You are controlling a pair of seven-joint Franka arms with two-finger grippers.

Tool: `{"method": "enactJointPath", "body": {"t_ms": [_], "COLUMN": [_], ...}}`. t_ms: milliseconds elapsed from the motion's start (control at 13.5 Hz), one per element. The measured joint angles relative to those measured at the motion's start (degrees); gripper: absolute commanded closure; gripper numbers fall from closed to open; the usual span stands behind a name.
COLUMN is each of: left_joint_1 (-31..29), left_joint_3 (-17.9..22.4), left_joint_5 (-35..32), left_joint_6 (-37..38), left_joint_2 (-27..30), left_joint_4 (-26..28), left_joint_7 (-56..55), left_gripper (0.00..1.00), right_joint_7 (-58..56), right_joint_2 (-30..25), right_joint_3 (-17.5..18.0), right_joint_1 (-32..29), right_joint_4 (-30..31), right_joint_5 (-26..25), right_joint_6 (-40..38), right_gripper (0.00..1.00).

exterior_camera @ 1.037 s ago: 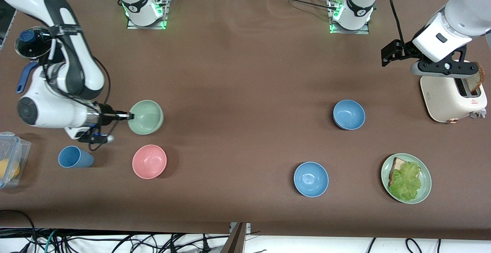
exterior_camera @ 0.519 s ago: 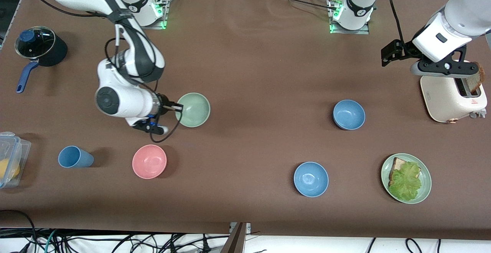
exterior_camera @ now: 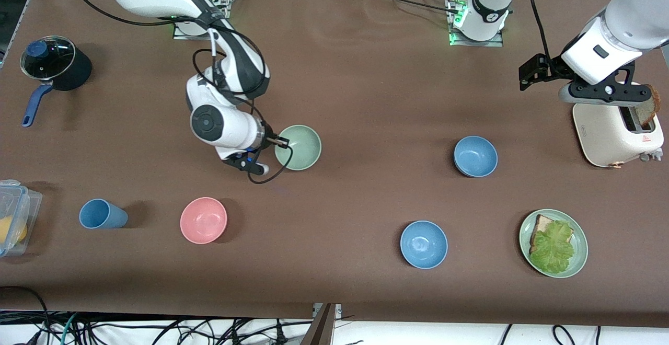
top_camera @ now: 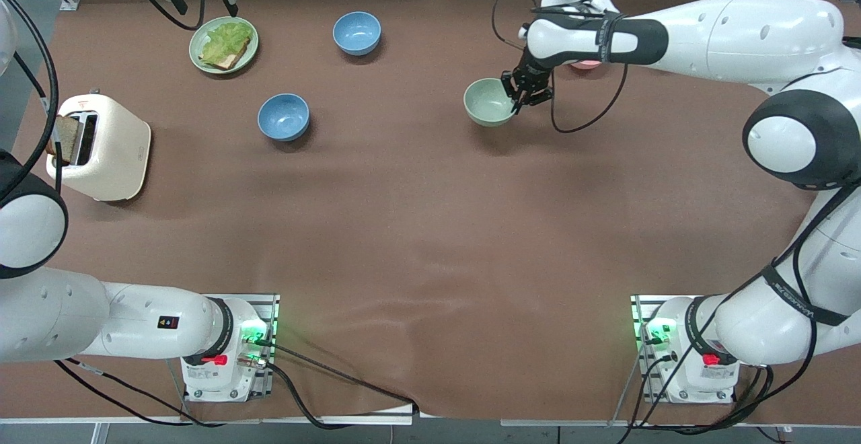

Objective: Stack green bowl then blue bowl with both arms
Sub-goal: 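Carry the green bowl with the right gripper to the table center, then open the right gripper and withdraw while the left gripper reaches out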

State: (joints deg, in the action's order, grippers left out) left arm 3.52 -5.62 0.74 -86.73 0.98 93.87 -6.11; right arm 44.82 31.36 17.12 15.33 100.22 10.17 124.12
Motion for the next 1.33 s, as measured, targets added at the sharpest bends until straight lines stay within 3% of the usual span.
{"method": "enactJointPath", "body": {"t_ms": [1185, 1259, 1333], "left_joint_1": [0.22, 0.25, 0.25], "left_joint_3": [-1.49, -1.77, -1.91], "left_joint_5": [0.0, 0.0, 0.0], "left_joint_6": [0.0, 0.0, 0.0], "left_joint_2": [0.0, 0.0, 0.0], "left_joint_4": [-0.01, -0.01, -0.01], "left_joint_7": [-2.81, -3.05, -3.26], "left_gripper": [0.0, 0.0, 0.0], "right_joint_7": [11.88, 11.9, 11.9], "right_joint_2": [7.11, 7.37, 7.55], "right_joint_3": [0.0, -0.05, -0.12], "right_joint_1": [8.35, 8.34, 8.34], "right_joint_4": [-3.43, -3.48, -3.51], "right_joint_5": [0.0, 0.0, 0.0], "right_joint_6": [7.92, 7.98, 8.01], "right_gripper": [1.0, 0.97, 0.8]}}
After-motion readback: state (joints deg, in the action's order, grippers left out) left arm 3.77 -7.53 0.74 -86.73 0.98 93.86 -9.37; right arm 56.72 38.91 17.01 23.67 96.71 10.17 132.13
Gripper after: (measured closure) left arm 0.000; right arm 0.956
